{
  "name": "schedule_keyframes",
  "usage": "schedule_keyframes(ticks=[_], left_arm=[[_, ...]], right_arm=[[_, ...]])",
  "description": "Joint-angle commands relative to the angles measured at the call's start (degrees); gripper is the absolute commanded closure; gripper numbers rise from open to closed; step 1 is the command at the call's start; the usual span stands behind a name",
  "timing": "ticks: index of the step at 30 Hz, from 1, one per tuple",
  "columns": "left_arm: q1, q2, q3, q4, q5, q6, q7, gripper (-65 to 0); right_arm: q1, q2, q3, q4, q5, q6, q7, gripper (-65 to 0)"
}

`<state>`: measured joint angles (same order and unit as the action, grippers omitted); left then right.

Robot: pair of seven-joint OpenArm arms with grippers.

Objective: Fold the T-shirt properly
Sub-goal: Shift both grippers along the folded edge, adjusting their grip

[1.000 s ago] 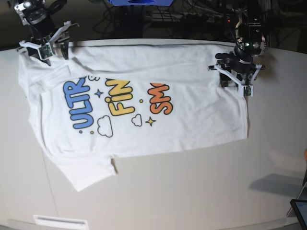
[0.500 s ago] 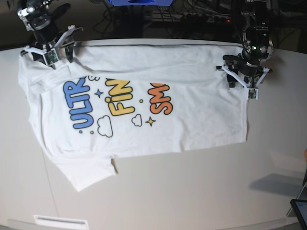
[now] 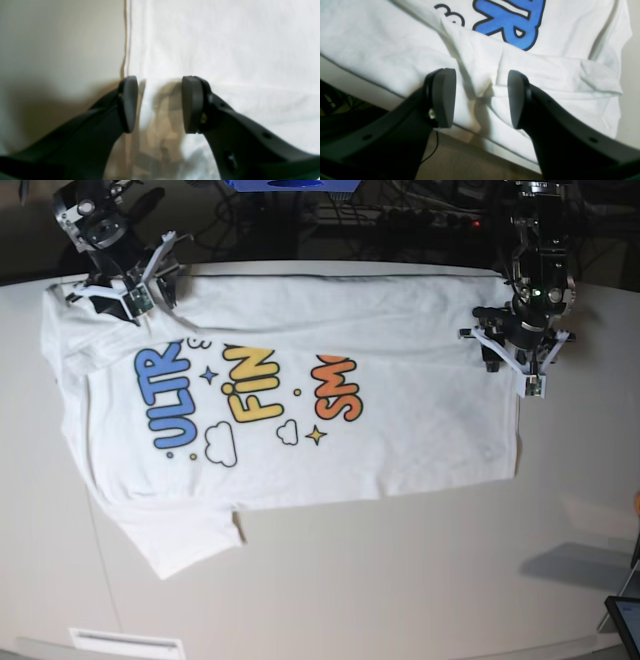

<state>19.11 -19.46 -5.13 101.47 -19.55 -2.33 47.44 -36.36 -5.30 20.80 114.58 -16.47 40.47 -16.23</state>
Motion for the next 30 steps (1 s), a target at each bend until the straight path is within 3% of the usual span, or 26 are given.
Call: schedule_keyframes(ticks=[1,14,16,21,30], left_arm=[[-0.5,-0.6,-0.3,2.2,0.1,0.3,-1.2,-27.2],[-0.5,-0.5,-2.3,3.3,0.1,0.2,-0.8,-27.2],[-0.5,-0.4,-4.2,3.3,-0.1,0.1,-0.8,-27.2],[-0.5,-0.4,-7.4,3.3,-0.1,0.1,-0.8,-27.2],[-0.4,-0.4,-7.5,3.3,-0.2,0.0,-0.8,-27.2]], right_arm=[[-0.3,0.1,0.1,0.6,0.7,-0.5,1.2,-31.9],[1.6,0.2,0.0,0.5,0.6,-0.5,-2.9,-31.5],[1.6,0.3,0.0,0.5,0.6,-0.5,-2.9,-26.7],[2.8,0.4,0.0,0.5,0.6,-0.5,-5.5,-5.5],[4.8,0.5,-0.2,0.5,0.5,-0.5,-7.7,-2.8]])
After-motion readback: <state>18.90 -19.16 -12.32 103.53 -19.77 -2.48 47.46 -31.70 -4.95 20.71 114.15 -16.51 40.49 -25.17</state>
